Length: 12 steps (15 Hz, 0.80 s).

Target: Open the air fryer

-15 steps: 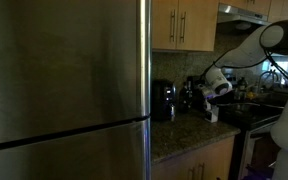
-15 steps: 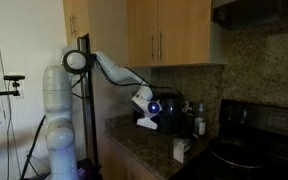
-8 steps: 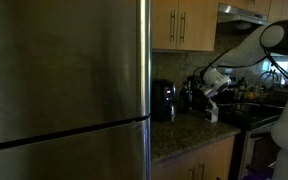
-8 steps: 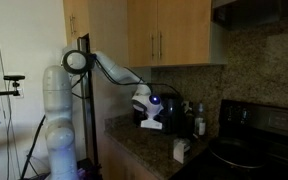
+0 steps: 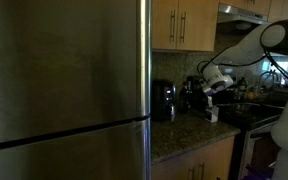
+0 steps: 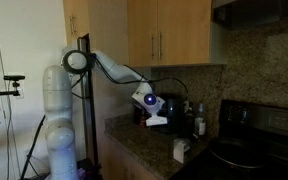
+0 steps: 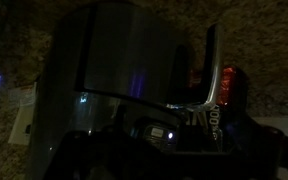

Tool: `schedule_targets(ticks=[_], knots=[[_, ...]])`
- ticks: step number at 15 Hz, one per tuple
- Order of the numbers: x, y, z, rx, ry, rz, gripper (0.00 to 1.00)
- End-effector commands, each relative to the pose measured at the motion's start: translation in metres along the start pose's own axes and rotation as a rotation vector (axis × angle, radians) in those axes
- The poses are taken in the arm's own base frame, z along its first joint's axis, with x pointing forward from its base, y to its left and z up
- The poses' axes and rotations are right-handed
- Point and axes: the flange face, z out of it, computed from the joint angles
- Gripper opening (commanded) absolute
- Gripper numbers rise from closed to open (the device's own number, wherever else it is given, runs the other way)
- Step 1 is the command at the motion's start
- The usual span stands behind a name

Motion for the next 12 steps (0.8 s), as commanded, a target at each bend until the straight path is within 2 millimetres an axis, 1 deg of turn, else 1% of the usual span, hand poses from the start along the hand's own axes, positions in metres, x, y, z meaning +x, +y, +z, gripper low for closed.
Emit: schedule_targets(ticks=[1, 3, 4, 5, 6, 7, 8, 10, 12], knots=[[0.000, 0.000, 0.000, -0.001, -0.001, 0.000, 1.00], [0.000, 0.000, -0.001, -0.001, -0.001, 0.000, 1.00], [-0.001, -0.003, 0.001, 0.029, -0.004, 0.018, 1.00], [-0.008, -0.010, 0.001, 0.084, -0.076, 0.071, 1.00], [-0.008, -0.010, 0.001, 0.076, -0.095, 0.097, 1.00], [0.023, 0.009, 0.025, 0.116, -0.105, 0.105, 1.00], [0.027, 0.008, 0.042, 0.142, -0.136, 0.134, 1.00], [0.067, 0.017, 0.051, 0.143, -0.169, 0.152, 1.00], [0.117, 0.028, 0.058, 0.166, -0.179, 0.164, 1.00]])
